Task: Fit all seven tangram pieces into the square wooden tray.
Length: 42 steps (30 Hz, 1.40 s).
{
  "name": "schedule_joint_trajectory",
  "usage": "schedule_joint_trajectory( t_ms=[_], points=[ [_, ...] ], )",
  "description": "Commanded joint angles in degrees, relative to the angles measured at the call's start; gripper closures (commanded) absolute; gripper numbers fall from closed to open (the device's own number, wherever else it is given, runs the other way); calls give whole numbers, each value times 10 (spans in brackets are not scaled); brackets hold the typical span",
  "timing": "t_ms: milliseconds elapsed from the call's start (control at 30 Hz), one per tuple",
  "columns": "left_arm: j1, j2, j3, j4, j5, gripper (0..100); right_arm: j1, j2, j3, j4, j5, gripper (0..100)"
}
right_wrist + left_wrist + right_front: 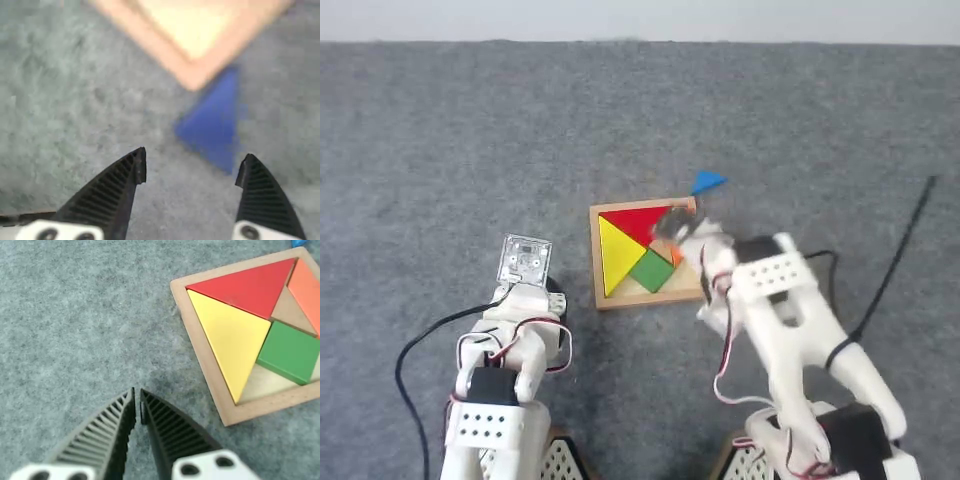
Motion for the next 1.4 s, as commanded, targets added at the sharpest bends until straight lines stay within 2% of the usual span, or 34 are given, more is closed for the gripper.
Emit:
schedule_joint_trajectory(
  t_ms=[0, 600, 800, 1000, 1200, 1367],
  points=[
    [-2, -7, -5, 3, 4, 985, -22, -29, 37, -61, -17, 717],
    [-2, -7, -5, 3, 4, 985, -22, 90, 36, -136, -21, 723],
    [-2, -7, -5, 3, 4, 985, -21, 90, 36, -135, -25, 816],
    [-2, -7, -5, 3, 4, 985, -21, 89, 30, -131, -25, 820],
    [-2, -7, -5, 3, 4, 985, 46, 88, -10, -102, -28, 822],
    [-2, -7, -5, 3, 4, 985, 120, 88, -44, -98, -96, 823]
  ],
)
